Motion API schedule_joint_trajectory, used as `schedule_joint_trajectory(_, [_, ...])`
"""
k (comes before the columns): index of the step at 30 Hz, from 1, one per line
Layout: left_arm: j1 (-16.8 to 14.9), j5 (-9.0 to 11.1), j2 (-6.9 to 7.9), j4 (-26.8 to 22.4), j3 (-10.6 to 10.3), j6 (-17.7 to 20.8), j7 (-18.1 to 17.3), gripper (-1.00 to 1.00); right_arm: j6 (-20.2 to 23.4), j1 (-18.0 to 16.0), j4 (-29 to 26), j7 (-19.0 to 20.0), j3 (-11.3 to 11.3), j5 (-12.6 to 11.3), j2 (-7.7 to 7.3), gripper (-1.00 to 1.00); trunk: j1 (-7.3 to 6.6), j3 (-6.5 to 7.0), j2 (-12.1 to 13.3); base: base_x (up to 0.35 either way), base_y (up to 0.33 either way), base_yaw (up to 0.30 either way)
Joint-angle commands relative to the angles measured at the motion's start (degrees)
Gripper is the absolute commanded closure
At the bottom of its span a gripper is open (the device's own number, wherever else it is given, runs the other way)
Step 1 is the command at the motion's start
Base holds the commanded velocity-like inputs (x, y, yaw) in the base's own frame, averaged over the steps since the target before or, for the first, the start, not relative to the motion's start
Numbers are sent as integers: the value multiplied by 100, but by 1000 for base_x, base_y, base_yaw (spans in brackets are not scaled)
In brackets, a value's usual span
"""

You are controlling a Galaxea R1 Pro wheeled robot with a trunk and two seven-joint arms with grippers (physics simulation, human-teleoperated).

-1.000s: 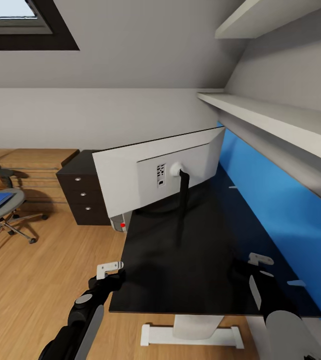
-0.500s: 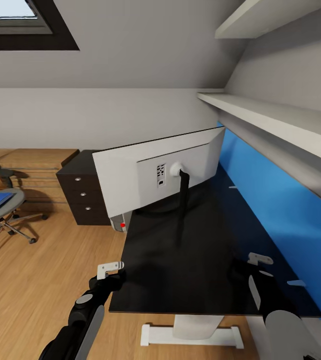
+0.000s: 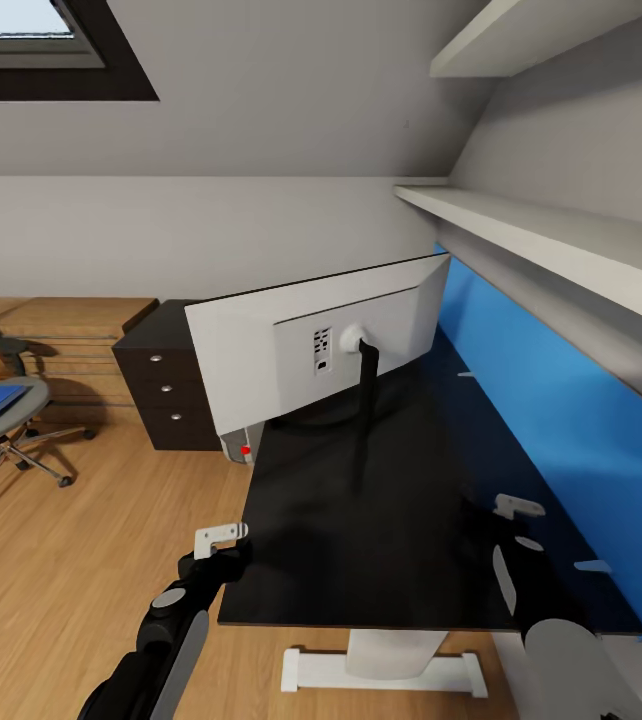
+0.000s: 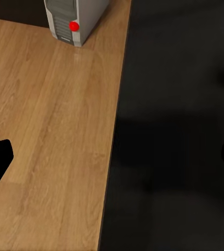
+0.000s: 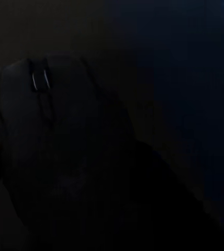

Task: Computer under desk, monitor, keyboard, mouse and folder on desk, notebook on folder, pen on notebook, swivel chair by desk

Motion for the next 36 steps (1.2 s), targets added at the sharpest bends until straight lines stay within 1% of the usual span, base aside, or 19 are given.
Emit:
schedule_joint_trajectory(1, [-3, 61, 2, -8, -9, 16, 53, -100, 5, 0, -117, 15, -22, 29, 51, 100, 1, -7, -4, 0, 0, 0])
schedule_joint_trajectory(5, [-8, 61, 2, -14, -9, 12, 53, -100, -13, 31, -454, 13, -22, 41, 199, 100, 1, -7, -4, 0, 0, 0])
schedule_joint_trajectory(6, [-8, 61, 2, -18, -9, 11, 53, -100, -13, 78, -591, 13, -23, 47, 260, 100, 1, -7, -4, 0, 0, 0])
schedule_joint_trajectory(7, [-9, 61, 2, -20, -9, 11, 53, -100, -12, 100, -641, 13, -22, 48, 276, 100, 1, -7, -4, 0, 0, 0])
schedule_joint_trajectory(10, [-10, 61, 2, -24, -9, 7, 53, -100, -4, 269, -968, 13, -19, 55, 388, 100, 1, -7, -4, 0, 0, 0])
schedule_joint_trajectory(13, [-11, 61, 2, -25, -9, 3, 53, -100, 4, 443, -1320, 7, -18, 84, 564, 100, 1, -7, -4, 0, 0, 0])
schedule_joint_trajectory(16, [-11, 61, 2, -26, -9, 2, 53, -100, 7, 609, -1611, 5, -18, 241, 723, 100, 1, -7, -4, -78, 2, 0])
schedule_joint_trajectory(17, [-11, 61, 2, -26, -9, 2, 53, -100, 7, 634, -1655, 5, -18, 274, 755, 100, 1, -7, -4, -170, 15, 0])
schedule_joint_trajectory(18, [-11, 61, 2, -26, -9, 2, 53, -100, 8, 677, -1740, 4, -18, 338, 820, 100, 1, -7, -4, -225, 42, 0])
schedule_joint_trajectory(19, [-11, 61, 2, -26, -8, 2, 53, -100, 12, 738, -1854, 4, -18, 410, 918, 100, 1, -7, -4, -275, 72, 0])
schedule_joint_trajectory(20, [-11, 61, 2, -26, -8, 2, 53, -100, 14, 777, -1903, 4, -18, 439, 968, 100, 1, -7, -4, -294, 90, 0])
schedule_joint_trajectory(23, [-11, 61, 2, -26, -8, 2, 53, -100, 22, 854, -1966, 4, -18, 466, 968, 100, 1, -7, -4, -304, 136, 0])
schedule_joint_trajectory(28, [-11, 61, 2, -26, -3, 1, 53, -100, 39, 892, -1962, 3, -14, 442, 968, 100, 1, -7, -4, -273, 212, 0])
schedule_joint_trajectory(36, [-11, 61, 15, -34, 15, 2, 53, -100, 86, 910, -1889, 63, 85, 414, 968, 100, 1, -7, -4, -25, 321, 37])
